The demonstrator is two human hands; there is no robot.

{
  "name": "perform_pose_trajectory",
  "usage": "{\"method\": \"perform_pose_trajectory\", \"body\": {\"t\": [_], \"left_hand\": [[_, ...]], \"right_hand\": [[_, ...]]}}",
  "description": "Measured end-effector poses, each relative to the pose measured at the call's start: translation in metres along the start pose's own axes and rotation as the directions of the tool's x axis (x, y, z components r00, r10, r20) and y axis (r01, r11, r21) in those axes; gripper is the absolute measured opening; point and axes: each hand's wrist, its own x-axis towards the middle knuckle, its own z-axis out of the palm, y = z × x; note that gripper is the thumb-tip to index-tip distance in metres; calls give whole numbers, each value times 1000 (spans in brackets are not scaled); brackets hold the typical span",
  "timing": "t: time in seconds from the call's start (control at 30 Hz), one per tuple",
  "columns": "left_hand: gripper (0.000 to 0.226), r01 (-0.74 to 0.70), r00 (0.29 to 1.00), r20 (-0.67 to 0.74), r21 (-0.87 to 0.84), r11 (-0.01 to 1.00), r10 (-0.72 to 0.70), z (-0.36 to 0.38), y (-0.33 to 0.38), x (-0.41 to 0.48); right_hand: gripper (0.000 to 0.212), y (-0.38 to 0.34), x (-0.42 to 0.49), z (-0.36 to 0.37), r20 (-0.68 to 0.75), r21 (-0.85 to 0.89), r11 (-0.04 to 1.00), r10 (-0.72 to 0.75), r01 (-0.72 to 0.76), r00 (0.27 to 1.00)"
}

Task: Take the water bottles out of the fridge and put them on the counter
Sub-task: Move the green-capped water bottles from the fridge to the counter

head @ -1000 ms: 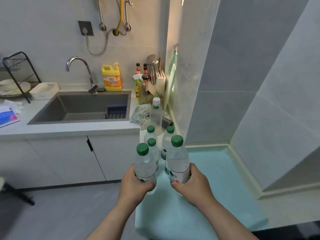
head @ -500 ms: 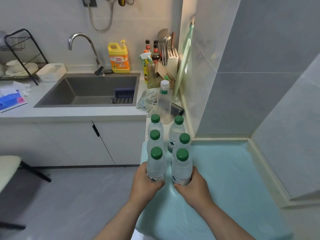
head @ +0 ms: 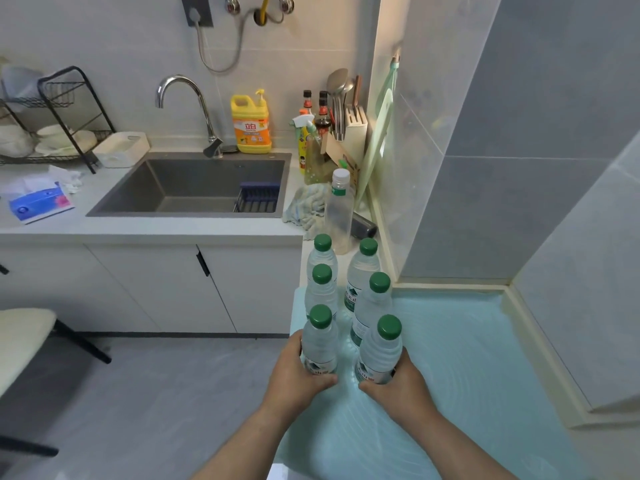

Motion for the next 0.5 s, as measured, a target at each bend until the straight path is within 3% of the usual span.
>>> {"method": "perform_pose_trajectory", "body": {"t": [0.1,0.2,0.33,0.5], "left_hand": [[100,-33,999,-4,34,999,33,-18,13,-9],[87,-100,994,-37,23,995,101,-47,39,-21],[89,-250,962,-83,131,959,262,-89,72,-37],[78,-350,924,-113,129,928,365,-140,98,-67]], "right_hand": [[82,-17,-11,-11,-40,25,999,-45,46,998],[95,-48,-27,-24,-114,21,993,-111,114,987],[79,-105,-54,-28,-195,-61,966,-260,253,946],[64,-176,-94,-18,-159,-152,909,-410,388,898]]}}
